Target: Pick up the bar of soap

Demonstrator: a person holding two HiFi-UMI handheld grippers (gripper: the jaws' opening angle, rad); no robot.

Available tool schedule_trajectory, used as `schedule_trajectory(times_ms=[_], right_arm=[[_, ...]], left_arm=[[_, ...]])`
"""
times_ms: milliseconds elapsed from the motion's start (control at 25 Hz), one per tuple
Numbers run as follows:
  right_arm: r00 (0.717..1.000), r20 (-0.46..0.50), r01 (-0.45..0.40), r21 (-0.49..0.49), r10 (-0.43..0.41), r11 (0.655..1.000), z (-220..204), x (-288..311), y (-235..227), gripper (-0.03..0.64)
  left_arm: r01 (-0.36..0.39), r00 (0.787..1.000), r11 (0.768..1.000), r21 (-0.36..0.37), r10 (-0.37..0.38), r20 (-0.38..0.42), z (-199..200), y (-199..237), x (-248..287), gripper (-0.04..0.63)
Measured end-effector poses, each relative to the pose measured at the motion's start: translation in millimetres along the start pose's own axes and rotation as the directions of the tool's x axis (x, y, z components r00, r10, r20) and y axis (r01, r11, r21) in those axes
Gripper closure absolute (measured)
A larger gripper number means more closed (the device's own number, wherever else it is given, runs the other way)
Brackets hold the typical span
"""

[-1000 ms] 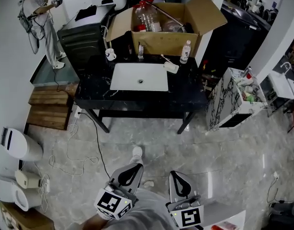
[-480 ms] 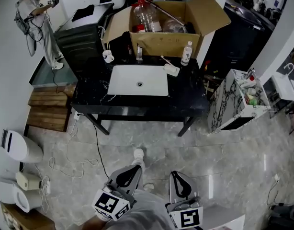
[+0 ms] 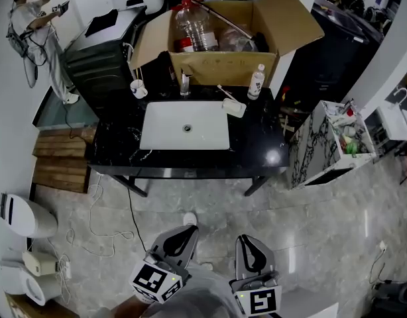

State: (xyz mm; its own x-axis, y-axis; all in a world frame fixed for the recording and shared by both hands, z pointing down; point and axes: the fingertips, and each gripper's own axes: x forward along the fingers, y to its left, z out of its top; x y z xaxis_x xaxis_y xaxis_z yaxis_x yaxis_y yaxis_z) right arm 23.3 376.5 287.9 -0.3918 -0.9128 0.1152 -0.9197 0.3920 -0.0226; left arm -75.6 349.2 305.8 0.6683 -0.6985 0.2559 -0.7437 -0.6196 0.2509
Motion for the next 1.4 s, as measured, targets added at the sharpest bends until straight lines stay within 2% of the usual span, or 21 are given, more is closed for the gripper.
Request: schedule_trajectory(times_ms=[520,800,1080,1400], right_arm=[[0.999,-0.014,0.033,0.033,-0.032,0.999,23.6,141.5,-34.6,0.604],[0.994,0.002,0.106,0.048,-0.106,0.993,37.4,199.7,-52.3,0.604],[0.988,0.023,0.152,0.048,-0.153,0.987,47.8,237.9,-57.2,0.606],[0.977,-0.017,0.212,0.028,-0.211,0.977,44.4,252.4,-60.0,0.605]], left_arm=[[0.035,0.999,0.999,-0.004,-0.035,-0.007,62.3,104.8,81.9,0.595],[0.046,0.999,0.999,-0.007,-0.046,0.015,91.5,155.4,104.6,0.595],[0.068,0.997,0.997,-0.021,-0.068,0.025,102.5,195.3,119.5,0.595],[0.092,0.996,0.994,-0.053,-0.091,0.024,102.1,220.7,127.3,0.595]])
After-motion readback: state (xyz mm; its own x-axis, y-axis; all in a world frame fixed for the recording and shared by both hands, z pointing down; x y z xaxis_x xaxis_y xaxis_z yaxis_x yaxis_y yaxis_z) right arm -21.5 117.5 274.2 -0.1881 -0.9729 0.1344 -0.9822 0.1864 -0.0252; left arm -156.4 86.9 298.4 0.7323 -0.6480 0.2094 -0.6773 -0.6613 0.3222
